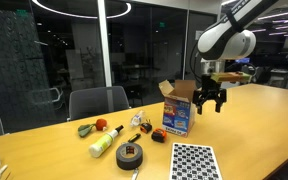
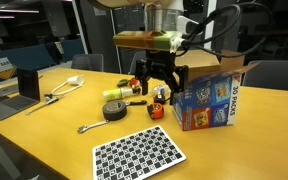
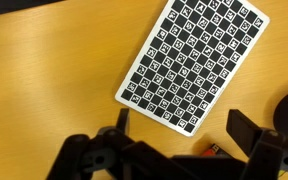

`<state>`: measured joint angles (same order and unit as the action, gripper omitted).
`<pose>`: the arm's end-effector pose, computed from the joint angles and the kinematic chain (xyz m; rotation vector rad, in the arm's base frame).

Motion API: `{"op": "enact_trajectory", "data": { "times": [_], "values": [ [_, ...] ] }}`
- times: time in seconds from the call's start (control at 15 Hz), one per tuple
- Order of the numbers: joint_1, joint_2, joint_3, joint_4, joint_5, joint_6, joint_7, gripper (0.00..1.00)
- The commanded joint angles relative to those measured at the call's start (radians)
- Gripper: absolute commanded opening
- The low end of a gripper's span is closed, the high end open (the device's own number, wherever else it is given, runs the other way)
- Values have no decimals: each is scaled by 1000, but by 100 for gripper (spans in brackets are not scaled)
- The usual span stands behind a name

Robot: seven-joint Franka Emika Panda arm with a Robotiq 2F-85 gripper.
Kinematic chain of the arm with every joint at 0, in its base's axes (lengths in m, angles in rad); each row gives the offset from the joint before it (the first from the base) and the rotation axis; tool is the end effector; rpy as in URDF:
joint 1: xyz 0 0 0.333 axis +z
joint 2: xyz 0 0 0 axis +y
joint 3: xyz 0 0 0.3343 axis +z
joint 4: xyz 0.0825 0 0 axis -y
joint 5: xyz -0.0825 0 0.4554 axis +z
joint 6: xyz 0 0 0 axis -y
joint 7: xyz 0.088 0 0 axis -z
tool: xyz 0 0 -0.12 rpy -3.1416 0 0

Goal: Pick up the tape from the table and put it in the blue box.

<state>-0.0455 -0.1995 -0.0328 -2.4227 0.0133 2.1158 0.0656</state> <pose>0.4998 -0.0382 0.3373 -3.1102 0.2343 0.1677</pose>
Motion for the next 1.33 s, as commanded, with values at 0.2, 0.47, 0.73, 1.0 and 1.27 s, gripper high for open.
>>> {"op": "enact_trajectory", "data": {
  "times": [0.2, 0.47, 0.73, 1.0, 1.27],
  "values": [
    [46, 96, 65, 94, 106, -7, 247, 100],
    [110, 212, 131, 200, 231, 17, 418, 100],
    [177, 369, 177, 328, 293, 82, 528, 100],
    [231, 509, 182, 434, 276, 123, 589, 100],
    [261, 634, 170, 532, 268, 106, 594, 100]
  ]
}}
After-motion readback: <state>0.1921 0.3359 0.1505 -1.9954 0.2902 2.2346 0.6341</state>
